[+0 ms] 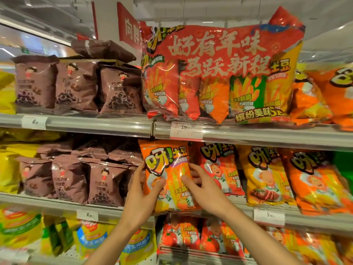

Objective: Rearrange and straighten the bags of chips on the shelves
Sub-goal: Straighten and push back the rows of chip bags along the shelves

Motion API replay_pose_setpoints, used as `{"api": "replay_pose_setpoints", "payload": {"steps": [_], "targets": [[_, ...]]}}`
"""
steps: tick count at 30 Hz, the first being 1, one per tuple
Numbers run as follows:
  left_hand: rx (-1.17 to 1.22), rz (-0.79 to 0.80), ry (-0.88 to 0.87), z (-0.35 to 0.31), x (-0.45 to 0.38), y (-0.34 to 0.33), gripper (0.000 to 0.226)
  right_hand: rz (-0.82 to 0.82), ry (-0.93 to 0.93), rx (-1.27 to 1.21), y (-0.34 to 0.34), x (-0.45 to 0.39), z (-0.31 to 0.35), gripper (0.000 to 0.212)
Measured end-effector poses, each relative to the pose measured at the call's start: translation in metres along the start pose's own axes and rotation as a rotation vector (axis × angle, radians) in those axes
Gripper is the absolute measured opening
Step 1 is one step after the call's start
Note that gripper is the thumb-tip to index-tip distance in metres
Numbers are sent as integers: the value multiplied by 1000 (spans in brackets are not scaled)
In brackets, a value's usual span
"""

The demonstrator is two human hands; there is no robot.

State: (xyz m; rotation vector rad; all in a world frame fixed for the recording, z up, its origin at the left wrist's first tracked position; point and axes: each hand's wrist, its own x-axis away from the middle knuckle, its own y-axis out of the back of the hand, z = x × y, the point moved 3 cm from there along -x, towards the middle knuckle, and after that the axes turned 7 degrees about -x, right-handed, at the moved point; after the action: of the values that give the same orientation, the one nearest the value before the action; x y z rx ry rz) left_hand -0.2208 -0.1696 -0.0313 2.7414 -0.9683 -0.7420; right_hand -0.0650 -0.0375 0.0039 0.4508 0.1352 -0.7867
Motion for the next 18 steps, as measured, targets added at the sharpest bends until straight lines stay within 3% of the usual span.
{"api": "replay_pose_setpoints", "payload": {"steps": [9, 18], "targets": [[44, 47, -60, -50, 46, -70, 72, -111, -10, -18, 79, 61, -13, 51], [79, 142, -115, -142, 113, -225, 69, -227, -59, 14, 244, 150, -50, 55]]}}
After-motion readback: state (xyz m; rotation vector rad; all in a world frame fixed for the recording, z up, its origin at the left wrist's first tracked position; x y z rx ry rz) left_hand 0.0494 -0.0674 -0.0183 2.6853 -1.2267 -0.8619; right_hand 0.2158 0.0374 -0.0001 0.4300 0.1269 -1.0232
